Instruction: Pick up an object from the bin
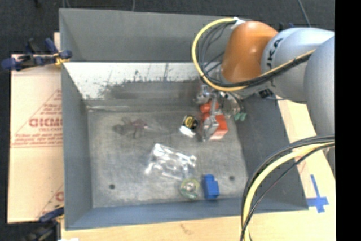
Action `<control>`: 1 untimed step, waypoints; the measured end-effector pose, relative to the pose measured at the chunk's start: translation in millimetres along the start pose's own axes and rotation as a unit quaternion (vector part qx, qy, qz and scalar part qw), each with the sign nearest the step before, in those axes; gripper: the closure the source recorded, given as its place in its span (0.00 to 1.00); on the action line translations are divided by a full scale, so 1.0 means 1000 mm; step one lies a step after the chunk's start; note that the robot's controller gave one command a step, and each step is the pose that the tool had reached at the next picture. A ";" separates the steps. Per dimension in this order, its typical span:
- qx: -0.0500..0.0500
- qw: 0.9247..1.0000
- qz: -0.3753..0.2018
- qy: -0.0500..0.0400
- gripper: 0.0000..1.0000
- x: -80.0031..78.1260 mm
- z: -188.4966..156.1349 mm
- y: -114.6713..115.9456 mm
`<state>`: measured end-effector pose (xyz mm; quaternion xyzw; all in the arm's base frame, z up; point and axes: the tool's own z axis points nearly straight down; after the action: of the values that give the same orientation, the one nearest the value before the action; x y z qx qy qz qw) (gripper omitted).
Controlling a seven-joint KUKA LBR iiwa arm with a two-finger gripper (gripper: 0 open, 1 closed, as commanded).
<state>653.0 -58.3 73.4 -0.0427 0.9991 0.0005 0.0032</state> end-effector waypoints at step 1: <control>0.001 0.990 0.138 -0.006 0.00 0.048 -0.003 0.005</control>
Offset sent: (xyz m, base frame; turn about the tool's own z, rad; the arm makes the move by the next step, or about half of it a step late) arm -0.0532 0.0028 -0.0034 0.2780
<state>604.7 -57.2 75.6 0.0960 0.9953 0.0001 0.0091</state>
